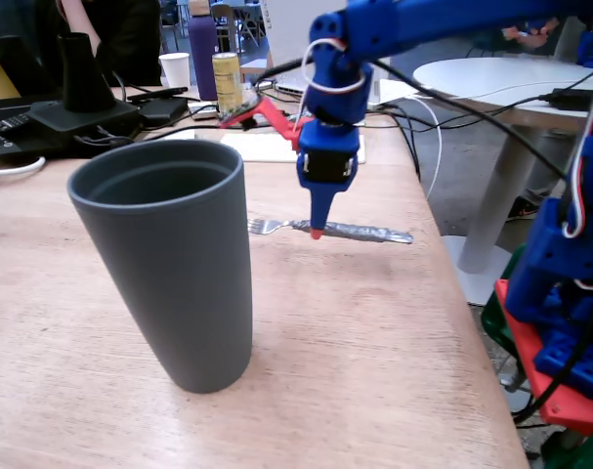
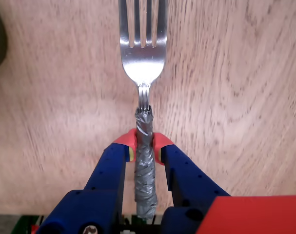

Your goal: Grab the fork and place it in gray glass

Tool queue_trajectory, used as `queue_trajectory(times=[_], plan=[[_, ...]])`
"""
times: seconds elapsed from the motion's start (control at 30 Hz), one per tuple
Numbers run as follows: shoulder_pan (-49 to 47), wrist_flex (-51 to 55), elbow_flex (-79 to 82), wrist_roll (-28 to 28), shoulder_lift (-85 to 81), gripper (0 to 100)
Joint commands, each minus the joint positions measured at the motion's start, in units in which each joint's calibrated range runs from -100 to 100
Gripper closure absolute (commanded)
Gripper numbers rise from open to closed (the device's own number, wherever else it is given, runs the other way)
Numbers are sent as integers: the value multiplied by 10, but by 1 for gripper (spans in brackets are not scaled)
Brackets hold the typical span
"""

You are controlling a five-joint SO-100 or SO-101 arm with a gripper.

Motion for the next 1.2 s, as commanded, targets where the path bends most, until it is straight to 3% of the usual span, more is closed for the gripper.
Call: queue_trajectory(times=[0.0,0.17,0.3,0.53,0.8,1.17], plan=[[0,-12,95,-2,-147,100],[-2,-15,251,-2,-321,100],[-2,-120,296,-3,-355,100],[-22,-128,286,-3,-447,100],[-22,-129,178,-3,-448,100],[-24,-129,160,-3,-461,100]])
